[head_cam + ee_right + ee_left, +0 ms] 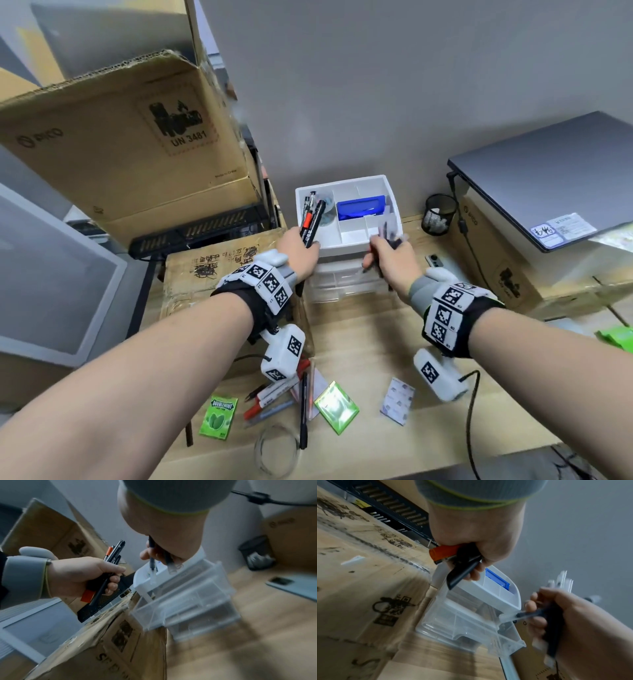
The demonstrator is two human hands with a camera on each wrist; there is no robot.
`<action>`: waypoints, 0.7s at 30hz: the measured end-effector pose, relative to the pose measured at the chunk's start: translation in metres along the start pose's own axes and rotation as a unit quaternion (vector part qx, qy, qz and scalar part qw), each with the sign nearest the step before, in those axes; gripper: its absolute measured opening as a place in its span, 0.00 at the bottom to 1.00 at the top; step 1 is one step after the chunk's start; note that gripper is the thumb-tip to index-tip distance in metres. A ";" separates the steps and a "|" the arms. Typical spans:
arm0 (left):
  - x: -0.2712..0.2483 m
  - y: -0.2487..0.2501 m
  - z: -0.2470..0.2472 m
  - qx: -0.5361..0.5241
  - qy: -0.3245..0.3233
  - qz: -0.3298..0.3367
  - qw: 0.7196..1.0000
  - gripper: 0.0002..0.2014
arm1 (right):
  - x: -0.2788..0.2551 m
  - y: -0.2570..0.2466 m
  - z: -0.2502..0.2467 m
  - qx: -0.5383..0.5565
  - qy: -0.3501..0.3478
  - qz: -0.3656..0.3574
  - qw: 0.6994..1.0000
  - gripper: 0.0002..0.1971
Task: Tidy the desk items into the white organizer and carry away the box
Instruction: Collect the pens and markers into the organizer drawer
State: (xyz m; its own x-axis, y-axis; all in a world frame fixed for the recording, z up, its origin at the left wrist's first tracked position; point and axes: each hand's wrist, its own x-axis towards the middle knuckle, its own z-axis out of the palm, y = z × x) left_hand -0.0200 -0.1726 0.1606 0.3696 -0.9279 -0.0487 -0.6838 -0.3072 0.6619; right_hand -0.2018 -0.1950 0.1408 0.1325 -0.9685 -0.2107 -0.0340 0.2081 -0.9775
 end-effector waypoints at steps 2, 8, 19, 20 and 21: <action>0.004 0.002 -0.007 -0.001 0.023 0.004 1.000 0.13 | 0.016 -0.004 0.009 -0.147 -0.032 -0.085 0.985 0.14; 0.012 -0.006 -0.021 -0.033 0.049 0.013 0.998 0.08 | 0.041 0.032 0.028 -0.507 -0.094 -0.201 0.833 0.18; 0.006 -0.018 -0.002 0.039 -0.005 0.067 0.997 0.07 | 0.072 0.055 0.040 -0.641 -0.205 -0.176 0.719 0.30; 0.007 -0.017 0.000 0.044 -0.005 0.067 0.997 0.07 | 0.073 0.052 0.040 -0.647 -0.215 -0.180 0.709 0.29; 0.007 -0.016 0.002 0.045 -0.006 0.068 0.997 0.07 | 0.073 0.050 0.041 -0.653 -0.222 -0.182 0.701 0.28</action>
State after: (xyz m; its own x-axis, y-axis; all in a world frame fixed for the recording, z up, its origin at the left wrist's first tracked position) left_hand -0.0073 -0.1746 0.1479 0.2620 -0.9647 0.0272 -0.7813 -0.1955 0.5928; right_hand -0.1535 -0.2493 0.0761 0.6525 -0.7273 -0.2131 -0.7578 -0.6246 -0.1886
